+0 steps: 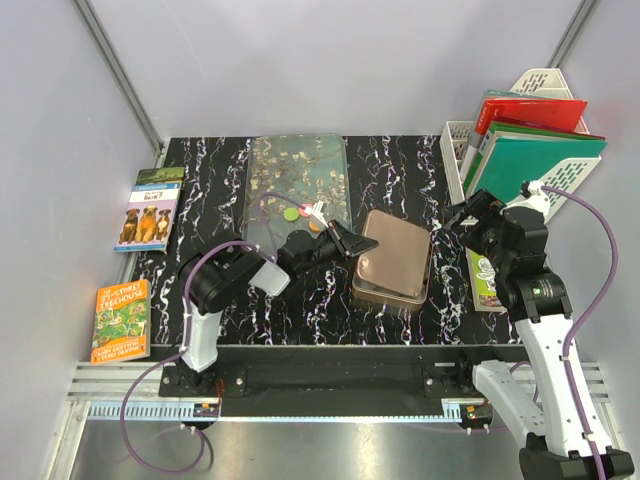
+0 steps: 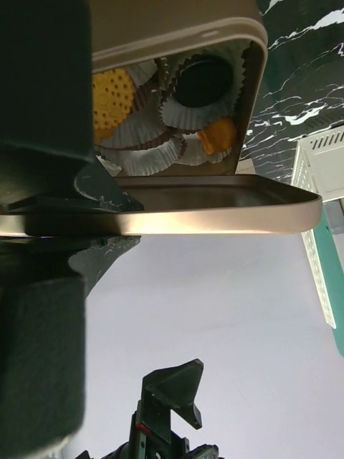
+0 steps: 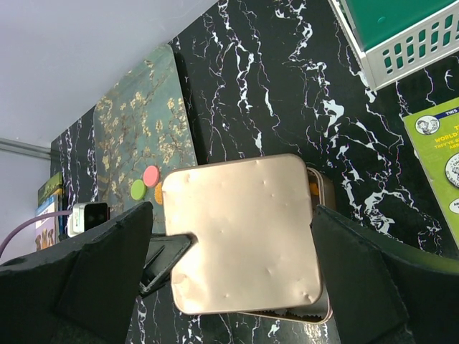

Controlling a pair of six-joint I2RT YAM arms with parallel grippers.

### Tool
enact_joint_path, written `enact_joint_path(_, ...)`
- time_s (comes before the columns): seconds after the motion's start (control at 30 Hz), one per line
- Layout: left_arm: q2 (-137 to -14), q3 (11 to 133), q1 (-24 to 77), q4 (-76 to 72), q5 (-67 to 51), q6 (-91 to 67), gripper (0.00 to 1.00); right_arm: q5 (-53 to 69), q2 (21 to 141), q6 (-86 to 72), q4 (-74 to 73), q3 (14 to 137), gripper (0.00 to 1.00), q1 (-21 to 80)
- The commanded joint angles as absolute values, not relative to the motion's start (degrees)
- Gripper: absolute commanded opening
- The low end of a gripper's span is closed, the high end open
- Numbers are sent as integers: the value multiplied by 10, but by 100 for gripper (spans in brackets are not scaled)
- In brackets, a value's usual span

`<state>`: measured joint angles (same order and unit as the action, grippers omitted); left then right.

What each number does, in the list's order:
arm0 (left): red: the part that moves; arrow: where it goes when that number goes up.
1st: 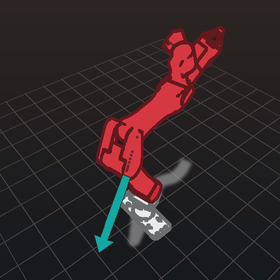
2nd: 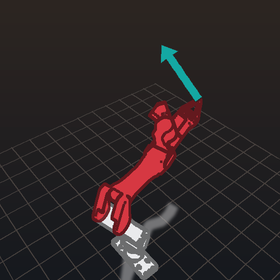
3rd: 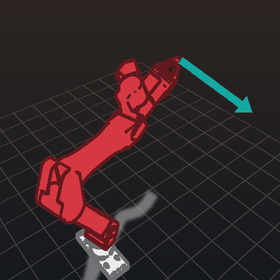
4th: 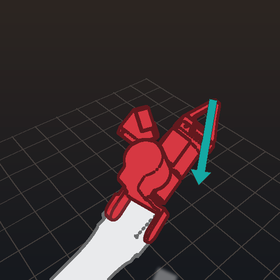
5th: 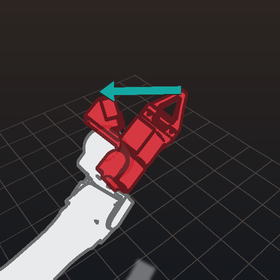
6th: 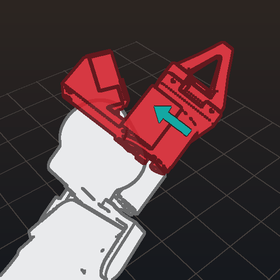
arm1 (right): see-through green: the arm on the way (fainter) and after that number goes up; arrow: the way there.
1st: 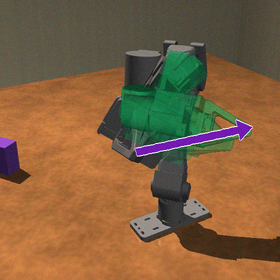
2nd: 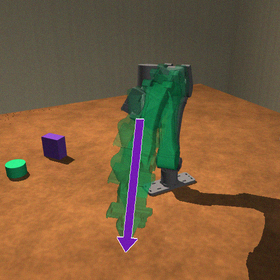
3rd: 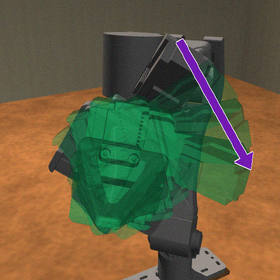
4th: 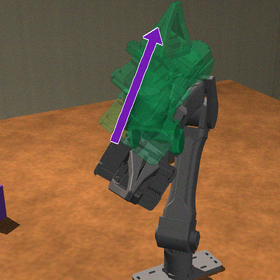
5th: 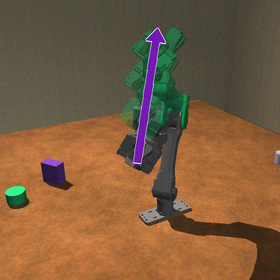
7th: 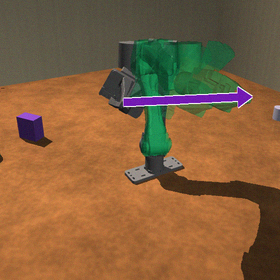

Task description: Pack the cookies

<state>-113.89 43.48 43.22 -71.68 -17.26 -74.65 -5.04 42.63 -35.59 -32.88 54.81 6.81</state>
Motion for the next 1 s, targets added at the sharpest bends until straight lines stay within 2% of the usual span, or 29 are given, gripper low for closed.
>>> enact_joint_path(0.0, -1140, 463, 441, -876, -156, -758, 0, -52, 422, -351, -315, 545, 100, 70)
enact_joint_path(0.57, -1140, 470, 451, -928, -142, -846, 0, -40, 430, -354, -303, 536, 100, 69)
enact_joint_path(0.97, -1161, 455, 459, -940, -148, -853, 0, -37, 426, -354, -296, 527, 100, 69)
